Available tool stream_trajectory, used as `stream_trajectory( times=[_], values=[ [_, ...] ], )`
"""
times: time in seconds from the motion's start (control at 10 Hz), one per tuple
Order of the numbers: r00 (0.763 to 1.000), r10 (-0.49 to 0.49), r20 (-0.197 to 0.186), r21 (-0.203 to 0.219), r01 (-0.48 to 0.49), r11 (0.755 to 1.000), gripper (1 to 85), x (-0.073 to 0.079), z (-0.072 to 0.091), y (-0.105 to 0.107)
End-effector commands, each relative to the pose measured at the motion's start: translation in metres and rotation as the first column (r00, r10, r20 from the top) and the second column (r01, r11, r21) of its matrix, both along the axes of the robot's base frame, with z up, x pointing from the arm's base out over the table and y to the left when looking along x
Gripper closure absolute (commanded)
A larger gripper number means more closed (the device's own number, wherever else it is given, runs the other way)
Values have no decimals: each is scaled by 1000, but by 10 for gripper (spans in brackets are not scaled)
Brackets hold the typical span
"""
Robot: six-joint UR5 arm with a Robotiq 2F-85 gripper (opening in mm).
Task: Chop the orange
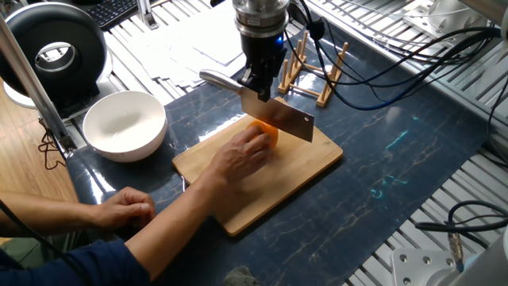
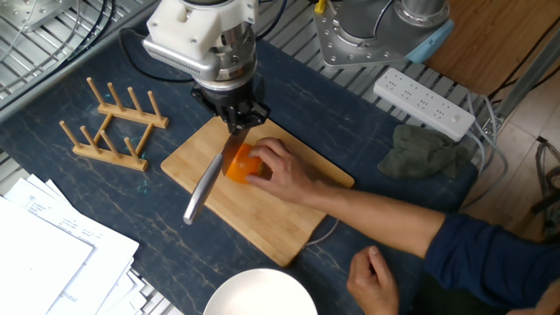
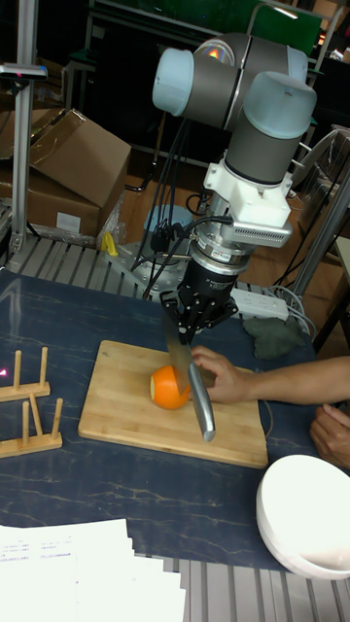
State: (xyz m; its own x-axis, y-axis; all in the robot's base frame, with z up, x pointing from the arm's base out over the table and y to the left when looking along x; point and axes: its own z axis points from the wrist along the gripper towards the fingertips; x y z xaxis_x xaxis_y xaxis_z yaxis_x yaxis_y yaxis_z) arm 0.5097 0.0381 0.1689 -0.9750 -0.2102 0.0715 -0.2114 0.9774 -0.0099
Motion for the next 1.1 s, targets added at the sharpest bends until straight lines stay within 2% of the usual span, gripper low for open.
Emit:
stream_trajectory(
  times=[0.0, 1.0],
  values=[
    [1000, -29, -11, 45, 29, 999, 843, -2, 1, 11],
    [1000, -20, 3, 40, 20, 999, 843, 7, -6, 7]
  ],
)
